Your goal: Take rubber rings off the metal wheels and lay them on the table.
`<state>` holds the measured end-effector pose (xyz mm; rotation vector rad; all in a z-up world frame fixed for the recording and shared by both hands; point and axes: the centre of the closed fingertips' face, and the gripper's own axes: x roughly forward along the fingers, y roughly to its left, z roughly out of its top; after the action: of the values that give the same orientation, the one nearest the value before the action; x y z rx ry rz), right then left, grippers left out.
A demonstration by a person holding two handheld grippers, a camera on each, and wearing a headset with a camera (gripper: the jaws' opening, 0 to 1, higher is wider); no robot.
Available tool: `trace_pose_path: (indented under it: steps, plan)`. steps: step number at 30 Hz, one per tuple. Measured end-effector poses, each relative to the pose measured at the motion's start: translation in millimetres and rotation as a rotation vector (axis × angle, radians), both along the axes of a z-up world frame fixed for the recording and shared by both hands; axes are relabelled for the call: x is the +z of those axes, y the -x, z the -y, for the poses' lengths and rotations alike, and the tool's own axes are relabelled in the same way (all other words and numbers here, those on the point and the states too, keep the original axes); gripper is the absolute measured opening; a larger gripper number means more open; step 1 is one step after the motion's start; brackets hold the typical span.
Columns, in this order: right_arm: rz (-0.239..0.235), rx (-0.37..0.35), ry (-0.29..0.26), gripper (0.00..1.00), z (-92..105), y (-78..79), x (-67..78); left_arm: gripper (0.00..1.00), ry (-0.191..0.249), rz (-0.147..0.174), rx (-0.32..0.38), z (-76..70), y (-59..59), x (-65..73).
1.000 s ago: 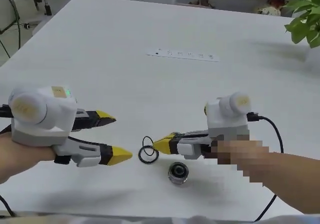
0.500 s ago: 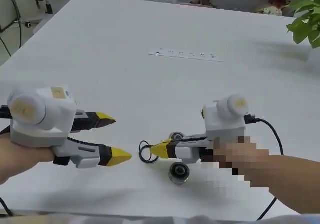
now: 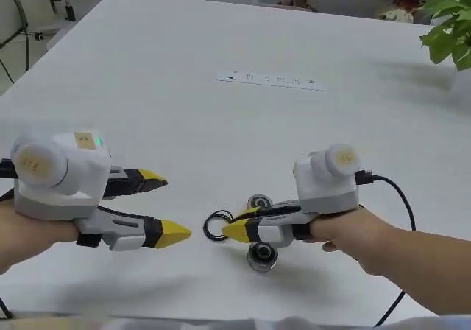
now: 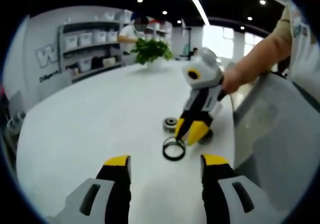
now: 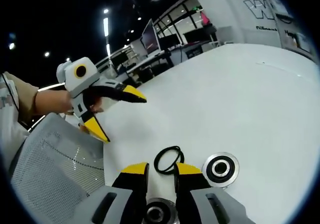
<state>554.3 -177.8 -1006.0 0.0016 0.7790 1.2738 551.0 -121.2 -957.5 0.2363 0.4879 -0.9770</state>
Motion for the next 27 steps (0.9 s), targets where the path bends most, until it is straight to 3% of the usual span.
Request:
trace_pose_path:
  steps: [7, 15, 27]
  plan:
    - [0.064, 0.037, 0.031, 0.32, 3.7, 2.5, 2.0, 0.57, -0.007, -0.009, -0.006, 2.0, 1.5, -1.8]
    - [0.098, 0.030, 0.002, 0.41, 12.1, 2.7, 16.4, 0.57, -0.001, -0.009, -0.008, 5.2, 2.3, 1.2]
    - [0.238, 0.032, -0.010, 0.57, 31.7, 1.8, 42.7, 0.60, 0.027, 0.007, -0.007, 10.1, 4.5, 17.7]
